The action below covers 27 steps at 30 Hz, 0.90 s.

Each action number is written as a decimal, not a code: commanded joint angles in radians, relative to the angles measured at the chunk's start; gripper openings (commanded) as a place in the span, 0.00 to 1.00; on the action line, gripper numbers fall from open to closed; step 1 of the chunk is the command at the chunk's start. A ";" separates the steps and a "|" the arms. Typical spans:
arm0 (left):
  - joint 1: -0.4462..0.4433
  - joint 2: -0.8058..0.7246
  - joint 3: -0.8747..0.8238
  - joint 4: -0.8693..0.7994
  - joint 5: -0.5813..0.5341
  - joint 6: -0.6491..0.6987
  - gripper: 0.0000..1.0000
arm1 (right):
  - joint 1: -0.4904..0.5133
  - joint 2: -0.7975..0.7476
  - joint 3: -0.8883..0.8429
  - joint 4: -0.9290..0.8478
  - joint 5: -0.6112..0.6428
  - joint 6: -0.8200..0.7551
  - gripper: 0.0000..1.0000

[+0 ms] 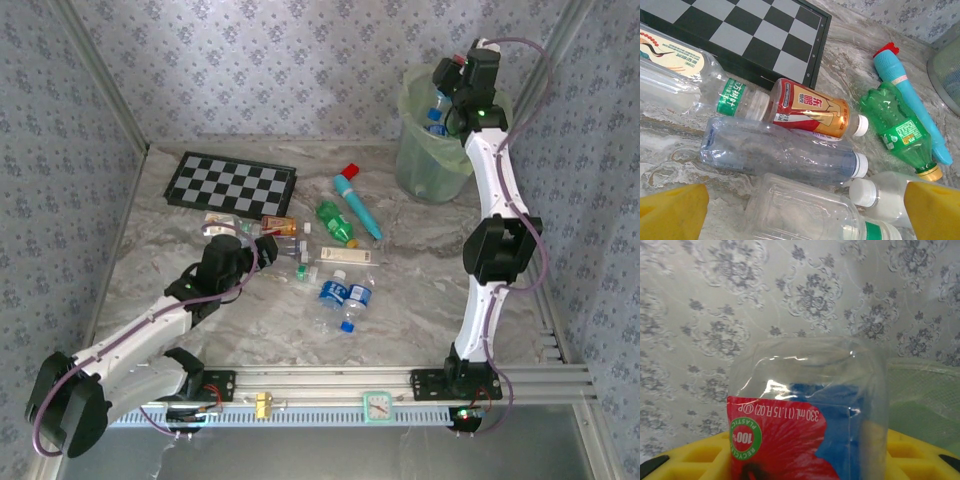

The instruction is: Put the plastic bottles in the bin

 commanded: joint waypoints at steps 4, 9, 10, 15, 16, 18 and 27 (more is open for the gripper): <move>0.007 -0.013 -0.008 -0.011 0.007 0.034 1.00 | -0.014 0.095 0.087 -0.141 -0.017 0.043 0.54; 0.007 -0.021 -0.003 -0.036 0.026 0.038 1.00 | -0.011 0.122 0.085 -0.175 -0.011 0.044 0.63; 0.006 -0.028 -0.002 -0.043 0.028 0.038 1.00 | -0.011 0.124 0.085 -0.178 -0.016 0.046 0.65; 0.008 -0.059 -0.002 -0.082 0.035 0.036 1.00 | -0.007 0.113 0.111 -0.181 -0.017 0.030 0.83; 0.008 -0.063 0.000 -0.092 0.041 0.035 1.00 | -0.007 0.106 0.120 -0.188 -0.009 0.023 0.87; 0.007 -0.068 0.005 -0.105 0.067 0.035 1.00 | -0.007 0.085 0.133 -0.199 0.002 0.009 0.95; 0.004 -0.040 0.018 -0.075 0.178 0.040 1.00 | 0.051 -0.141 -0.011 -0.192 0.025 -0.114 1.00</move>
